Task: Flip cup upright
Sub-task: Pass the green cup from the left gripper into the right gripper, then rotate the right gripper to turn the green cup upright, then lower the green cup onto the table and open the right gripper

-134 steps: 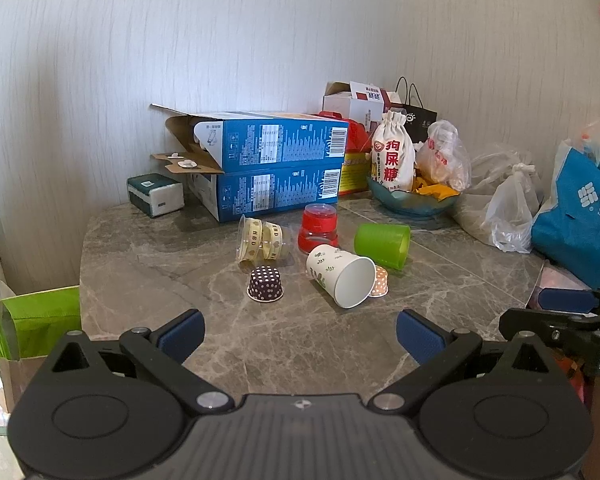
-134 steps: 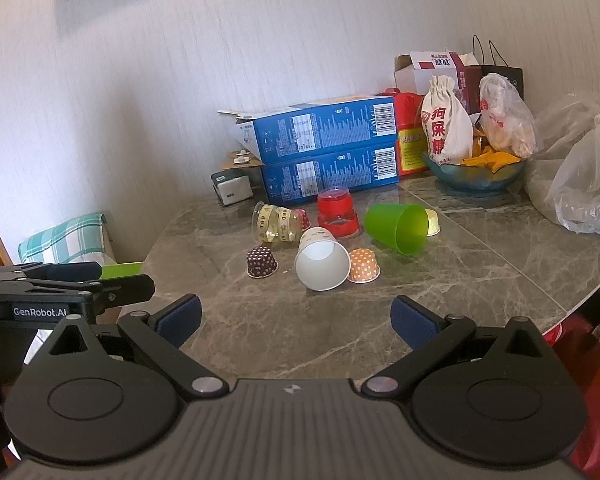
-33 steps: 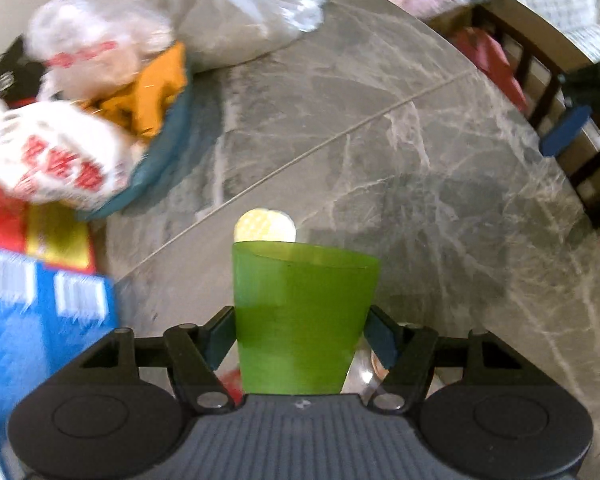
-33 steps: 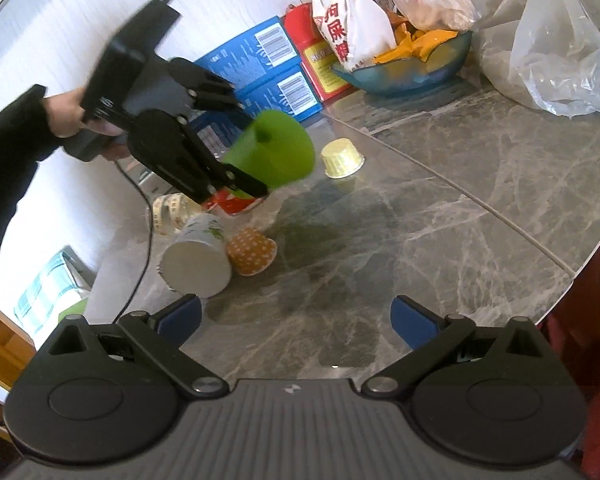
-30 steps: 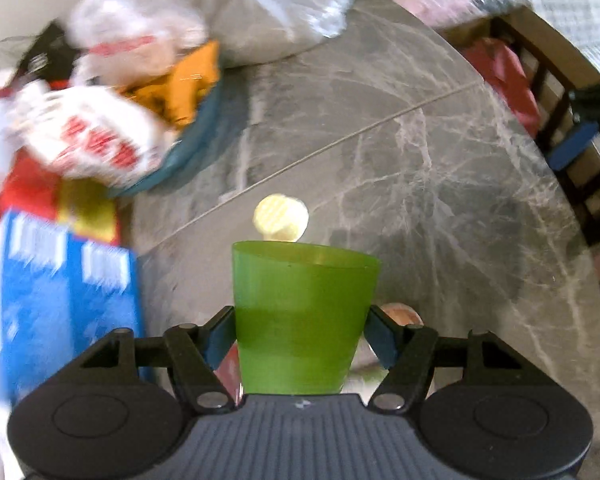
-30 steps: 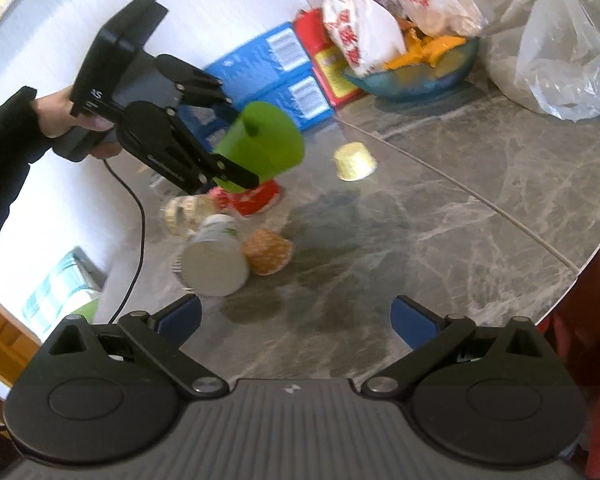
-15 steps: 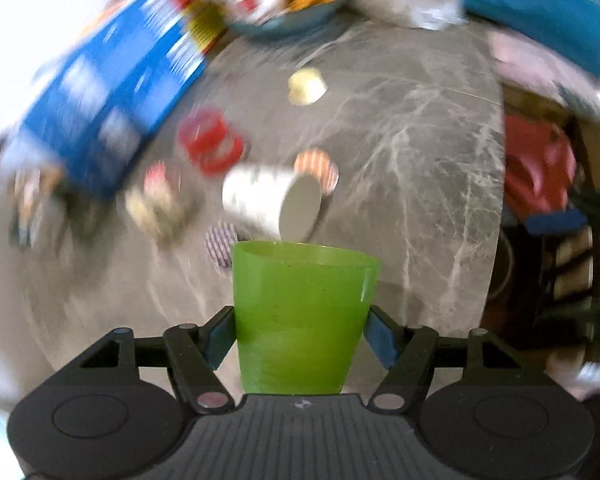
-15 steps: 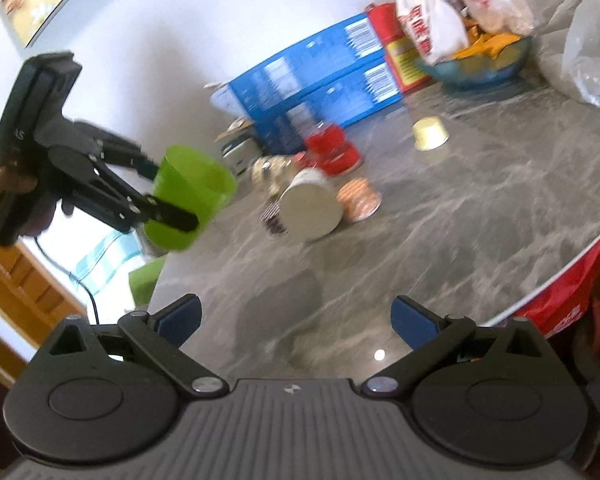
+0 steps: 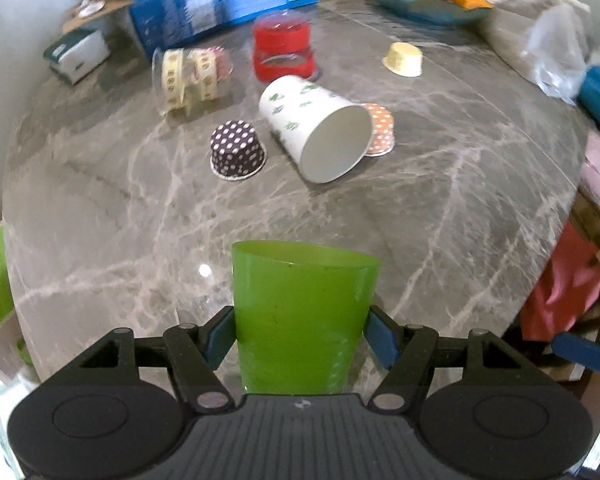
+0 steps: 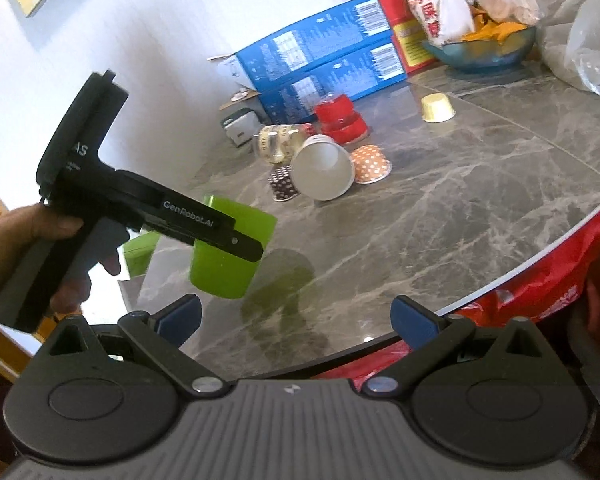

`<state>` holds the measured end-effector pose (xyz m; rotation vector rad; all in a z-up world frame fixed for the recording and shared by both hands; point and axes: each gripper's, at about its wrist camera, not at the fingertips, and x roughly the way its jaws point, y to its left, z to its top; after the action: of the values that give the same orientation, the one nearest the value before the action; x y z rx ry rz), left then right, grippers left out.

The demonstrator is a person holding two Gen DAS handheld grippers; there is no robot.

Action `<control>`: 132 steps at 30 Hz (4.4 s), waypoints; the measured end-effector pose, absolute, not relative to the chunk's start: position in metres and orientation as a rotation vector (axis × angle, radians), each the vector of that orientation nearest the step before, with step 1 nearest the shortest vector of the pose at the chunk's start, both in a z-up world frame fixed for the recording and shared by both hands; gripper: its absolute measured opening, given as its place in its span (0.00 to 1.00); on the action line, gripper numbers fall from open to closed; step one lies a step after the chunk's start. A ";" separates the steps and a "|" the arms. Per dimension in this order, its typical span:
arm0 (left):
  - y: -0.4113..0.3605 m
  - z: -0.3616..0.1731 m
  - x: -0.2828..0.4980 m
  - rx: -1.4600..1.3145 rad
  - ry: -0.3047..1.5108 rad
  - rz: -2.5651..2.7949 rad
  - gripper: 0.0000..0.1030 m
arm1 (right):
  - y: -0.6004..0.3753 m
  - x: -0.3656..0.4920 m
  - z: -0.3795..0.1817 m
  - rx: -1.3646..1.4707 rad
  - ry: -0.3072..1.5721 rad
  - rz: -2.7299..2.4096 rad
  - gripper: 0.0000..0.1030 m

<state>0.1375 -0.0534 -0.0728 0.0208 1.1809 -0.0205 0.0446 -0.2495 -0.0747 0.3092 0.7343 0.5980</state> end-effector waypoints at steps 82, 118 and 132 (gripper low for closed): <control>0.108 -0.081 -0.024 -0.480 0.510 -0.227 0.78 | -0.125 0.087 -0.074 0.115 0.387 0.379 0.69; 0.081 -0.132 -0.077 -0.543 0.401 -0.198 0.78 | -0.119 0.027 -0.156 -0.029 0.018 0.394 0.71; 0.081 -0.137 -0.079 -0.548 0.401 -0.183 0.80 | -0.125 0.018 -0.154 0.017 -0.001 0.466 0.99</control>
<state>-0.0786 0.0806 -0.1371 -0.5476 0.4014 -0.1826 0.0184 -0.1248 -0.1539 0.0166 -0.0011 0.4658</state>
